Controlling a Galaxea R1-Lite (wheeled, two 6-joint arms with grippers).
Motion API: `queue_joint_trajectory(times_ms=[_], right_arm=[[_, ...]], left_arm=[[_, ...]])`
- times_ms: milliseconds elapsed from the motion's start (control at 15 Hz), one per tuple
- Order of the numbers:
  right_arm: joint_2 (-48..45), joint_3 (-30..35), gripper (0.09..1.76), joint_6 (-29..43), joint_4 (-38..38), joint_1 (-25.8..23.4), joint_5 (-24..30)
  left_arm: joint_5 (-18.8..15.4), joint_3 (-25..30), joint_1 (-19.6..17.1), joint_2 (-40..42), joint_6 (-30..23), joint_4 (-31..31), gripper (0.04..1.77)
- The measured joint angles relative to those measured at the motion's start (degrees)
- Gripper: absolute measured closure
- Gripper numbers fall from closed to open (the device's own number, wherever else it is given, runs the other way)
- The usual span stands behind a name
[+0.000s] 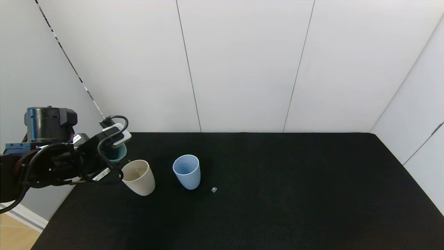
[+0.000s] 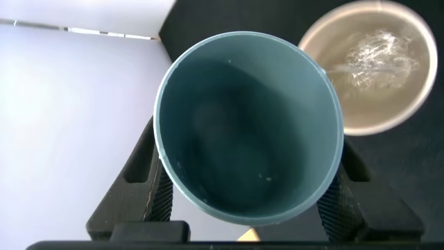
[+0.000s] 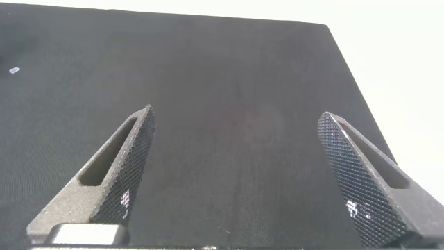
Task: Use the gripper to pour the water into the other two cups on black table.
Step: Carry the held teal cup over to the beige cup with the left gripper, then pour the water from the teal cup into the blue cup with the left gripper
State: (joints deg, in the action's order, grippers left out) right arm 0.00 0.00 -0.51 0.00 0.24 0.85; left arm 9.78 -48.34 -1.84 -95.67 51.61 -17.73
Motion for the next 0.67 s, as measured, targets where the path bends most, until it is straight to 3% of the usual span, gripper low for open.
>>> queue_joint_trajectory(times_ms=[667], right_arm=[[0.0,0.0,0.14,0.0,0.0,0.0,0.0]], left_arm=[[-2.5,-0.6,0.8,2.4,-5.3,0.4,0.66]])
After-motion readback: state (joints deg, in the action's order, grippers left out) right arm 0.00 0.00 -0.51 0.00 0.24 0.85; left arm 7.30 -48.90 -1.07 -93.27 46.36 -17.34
